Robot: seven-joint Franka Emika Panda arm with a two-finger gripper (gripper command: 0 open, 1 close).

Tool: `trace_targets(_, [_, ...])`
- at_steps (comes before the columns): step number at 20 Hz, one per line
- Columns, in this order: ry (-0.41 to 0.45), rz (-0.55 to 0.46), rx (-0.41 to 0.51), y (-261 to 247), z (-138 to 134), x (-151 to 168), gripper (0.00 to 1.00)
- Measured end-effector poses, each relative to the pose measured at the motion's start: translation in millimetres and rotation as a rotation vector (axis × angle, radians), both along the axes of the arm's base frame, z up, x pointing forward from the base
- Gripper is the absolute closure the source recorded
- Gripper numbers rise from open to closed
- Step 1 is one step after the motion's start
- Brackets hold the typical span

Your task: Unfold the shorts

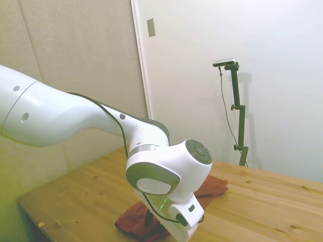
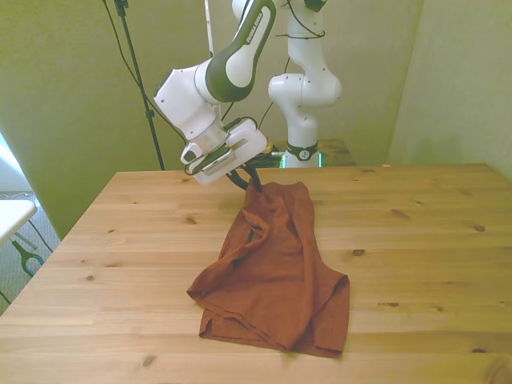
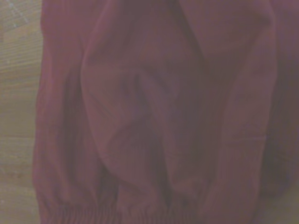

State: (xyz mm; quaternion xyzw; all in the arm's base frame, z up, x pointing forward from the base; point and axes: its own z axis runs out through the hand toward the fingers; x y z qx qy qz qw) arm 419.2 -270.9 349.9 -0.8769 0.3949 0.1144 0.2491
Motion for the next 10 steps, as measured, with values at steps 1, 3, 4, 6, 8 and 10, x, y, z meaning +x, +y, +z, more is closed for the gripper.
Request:
trace_targets(1, [-0.002, -0.001, 0.000, 0, 1, 0, 1.00])
trace_targets(3, [-0.002, -0.001, 0.003, -1, 3, -2, 1.00])
trace_targets(4, [0.000, -0.001, 0.007, -1, 3, -2, 1.00])
trace_targets(6, [-0.001, 0.000, 0.008, -1, 5, -2, 1.00])
trace_targets(8, [-0.006, 0.004, 0.008, 0, 8, -1, 1.00])
trace_targets(10, [-0.011, 0.015, 0.012, 5, 13, 0, 1.00])
